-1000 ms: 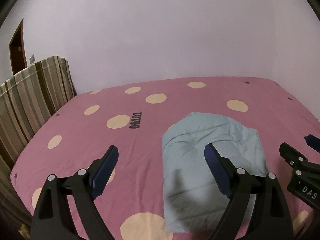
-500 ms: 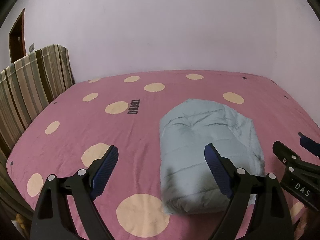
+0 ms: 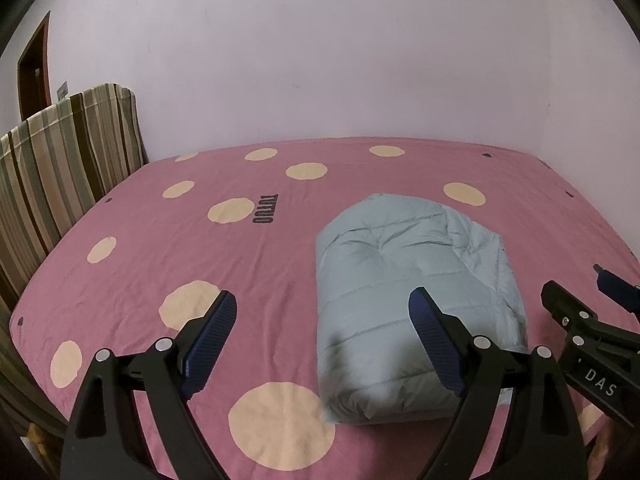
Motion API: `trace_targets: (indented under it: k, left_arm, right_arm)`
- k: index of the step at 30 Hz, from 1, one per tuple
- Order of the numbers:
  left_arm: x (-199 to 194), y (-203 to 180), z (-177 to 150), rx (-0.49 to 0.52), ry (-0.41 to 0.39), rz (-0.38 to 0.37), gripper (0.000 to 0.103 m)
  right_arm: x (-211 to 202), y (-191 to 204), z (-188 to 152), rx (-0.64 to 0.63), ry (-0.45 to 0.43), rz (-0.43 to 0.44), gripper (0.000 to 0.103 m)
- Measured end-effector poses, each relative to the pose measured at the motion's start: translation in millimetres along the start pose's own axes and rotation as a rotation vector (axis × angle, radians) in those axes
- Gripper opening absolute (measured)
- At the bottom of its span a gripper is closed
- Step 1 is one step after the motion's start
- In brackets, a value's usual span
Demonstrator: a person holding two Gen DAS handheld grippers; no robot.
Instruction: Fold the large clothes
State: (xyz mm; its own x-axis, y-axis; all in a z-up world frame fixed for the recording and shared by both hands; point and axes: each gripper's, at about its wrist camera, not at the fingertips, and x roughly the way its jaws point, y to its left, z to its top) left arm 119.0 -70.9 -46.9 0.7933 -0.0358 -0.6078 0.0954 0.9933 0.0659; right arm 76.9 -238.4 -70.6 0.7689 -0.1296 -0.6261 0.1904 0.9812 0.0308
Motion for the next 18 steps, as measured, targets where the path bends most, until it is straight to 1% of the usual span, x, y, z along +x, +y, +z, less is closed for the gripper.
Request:
trace_targets:
  k: [18]
  left_arm:
    - [-1.7,-2.0,-2.7,-0.003,0.007,-0.016,0.087]
  right_arm:
    - [-2.1,3.7,0.0,-0.006,-0.006,-0.003,0.085]
